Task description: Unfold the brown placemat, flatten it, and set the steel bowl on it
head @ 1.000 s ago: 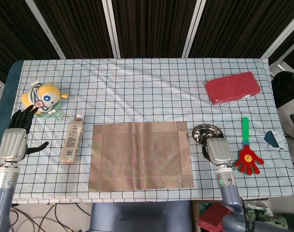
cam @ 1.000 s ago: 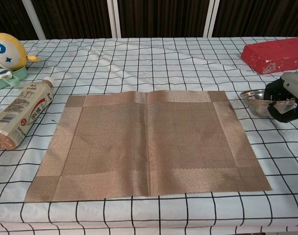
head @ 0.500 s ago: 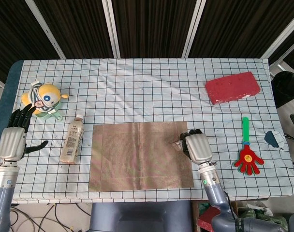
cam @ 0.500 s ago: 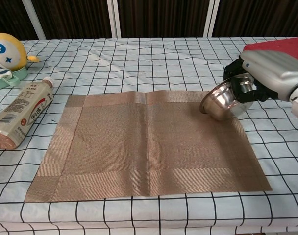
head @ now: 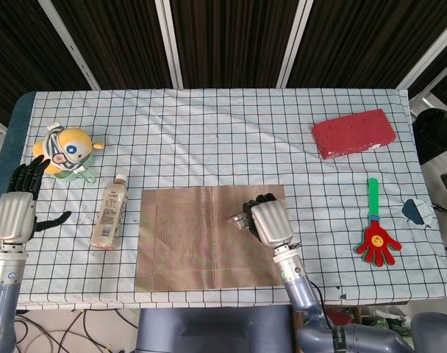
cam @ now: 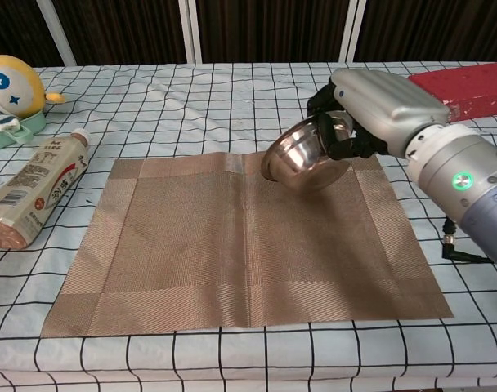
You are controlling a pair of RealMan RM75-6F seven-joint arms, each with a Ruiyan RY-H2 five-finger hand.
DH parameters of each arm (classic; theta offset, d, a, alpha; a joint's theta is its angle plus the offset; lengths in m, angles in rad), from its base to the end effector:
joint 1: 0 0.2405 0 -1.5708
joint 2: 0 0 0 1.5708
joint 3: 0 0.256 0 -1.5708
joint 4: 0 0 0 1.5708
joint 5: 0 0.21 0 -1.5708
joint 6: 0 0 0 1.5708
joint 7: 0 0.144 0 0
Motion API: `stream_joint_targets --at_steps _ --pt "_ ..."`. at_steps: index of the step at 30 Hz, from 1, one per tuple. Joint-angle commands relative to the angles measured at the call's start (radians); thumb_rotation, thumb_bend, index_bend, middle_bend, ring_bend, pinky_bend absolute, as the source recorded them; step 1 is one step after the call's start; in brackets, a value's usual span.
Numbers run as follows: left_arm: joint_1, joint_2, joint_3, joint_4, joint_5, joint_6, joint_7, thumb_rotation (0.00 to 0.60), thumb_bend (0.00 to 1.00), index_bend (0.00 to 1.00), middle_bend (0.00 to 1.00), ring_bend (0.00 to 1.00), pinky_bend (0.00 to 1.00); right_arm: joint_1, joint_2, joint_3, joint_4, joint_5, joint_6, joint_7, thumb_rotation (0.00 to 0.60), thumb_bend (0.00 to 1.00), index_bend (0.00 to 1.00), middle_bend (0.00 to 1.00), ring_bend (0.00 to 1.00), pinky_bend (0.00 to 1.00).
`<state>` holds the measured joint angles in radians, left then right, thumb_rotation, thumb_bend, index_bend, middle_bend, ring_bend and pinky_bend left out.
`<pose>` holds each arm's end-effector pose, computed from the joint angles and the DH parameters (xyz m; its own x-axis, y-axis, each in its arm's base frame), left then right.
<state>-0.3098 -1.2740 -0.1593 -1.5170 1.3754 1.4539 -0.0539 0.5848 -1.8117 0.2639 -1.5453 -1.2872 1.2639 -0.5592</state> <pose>-0.2721 0.2700 0.1359 0.2411 -0.1352 0.9610 0.9616 -0.1006 -0.2554 -0.0954 -0.2947 -0.0346 0.2929 -0.0134 0.9560 -0.9020 -0.3357 0.2717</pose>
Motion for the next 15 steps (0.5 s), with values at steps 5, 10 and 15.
stream_joint_targets --at_steps 5,10,15 --pt "0.002 -0.001 -0.007 0.001 -0.003 -0.001 -0.007 0.6 0.07 0.0 0.01 0.05 0.05 0.052 -0.122 0.054 0.072 0.001 0.025 0.035 0.6 0.63 0.71 0.58 0.43 0.38" --pt "0.004 -0.001 -0.015 0.002 -0.007 -0.002 -0.015 0.6 0.07 0.0 0.01 0.05 0.05 0.061 -0.202 0.076 0.135 0.022 0.047 0.084 0.6 0.63 0.71 0.58 0.43 0.38" --pt "0.007 -0.005 -0.022 0.006 -0.002 0.011 -0.018 0.6 0.07 0.0 0.01 0.05 0.05 0.067 -0.267 0.067 0.214 0.027 0.058 0.117 0.6 0.61 0.71 0.58 0.43 0.38"
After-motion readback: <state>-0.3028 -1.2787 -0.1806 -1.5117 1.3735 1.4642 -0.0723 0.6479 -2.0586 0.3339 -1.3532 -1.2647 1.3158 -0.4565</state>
